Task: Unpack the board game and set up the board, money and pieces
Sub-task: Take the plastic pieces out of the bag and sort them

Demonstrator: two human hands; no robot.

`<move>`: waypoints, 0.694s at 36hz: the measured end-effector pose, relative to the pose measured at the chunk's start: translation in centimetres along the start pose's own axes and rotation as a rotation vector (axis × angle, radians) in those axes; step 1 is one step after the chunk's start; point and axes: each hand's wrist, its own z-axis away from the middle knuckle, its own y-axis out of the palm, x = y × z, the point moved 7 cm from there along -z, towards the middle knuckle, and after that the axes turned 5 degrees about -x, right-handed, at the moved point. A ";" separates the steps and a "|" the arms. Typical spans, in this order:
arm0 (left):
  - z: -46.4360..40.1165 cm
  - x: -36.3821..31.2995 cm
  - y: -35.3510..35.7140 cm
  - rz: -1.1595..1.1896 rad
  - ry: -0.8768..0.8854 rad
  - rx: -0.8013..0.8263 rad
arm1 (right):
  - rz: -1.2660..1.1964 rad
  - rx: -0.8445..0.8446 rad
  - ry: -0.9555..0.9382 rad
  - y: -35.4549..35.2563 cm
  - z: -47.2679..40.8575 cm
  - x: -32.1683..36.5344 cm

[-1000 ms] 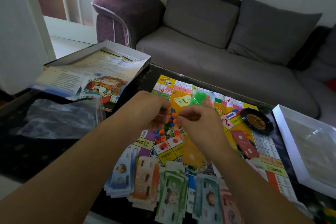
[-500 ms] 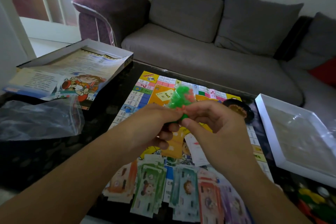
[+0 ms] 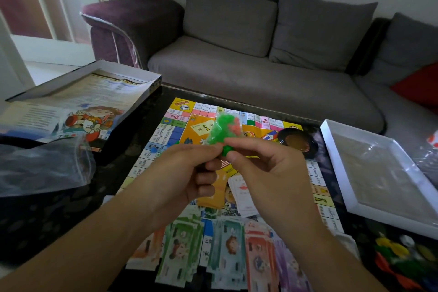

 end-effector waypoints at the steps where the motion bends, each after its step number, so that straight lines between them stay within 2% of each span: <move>1: 0.0 0.0 0.0 0.002 -0.004 -0.006 | 0.003 -0.009 0.000 0.0 0.0 0.0; 10: 0.3 -0.8 -0.3 -0.143 0.066 -0.004 | 0.012 -0.060 -0.009 0.1 -0.1 -0.3; 20: 0.6 -1.1 -0.5 -0.112 0.007 0.032 | -0.014 -0.018 -0.013 0.1 -0.1 -0.5; 25: 0.6 -0.4 -0.1 0.001 0.002 0.009 | 0.124 -0.050 -0.132 0.0 0.2 0.3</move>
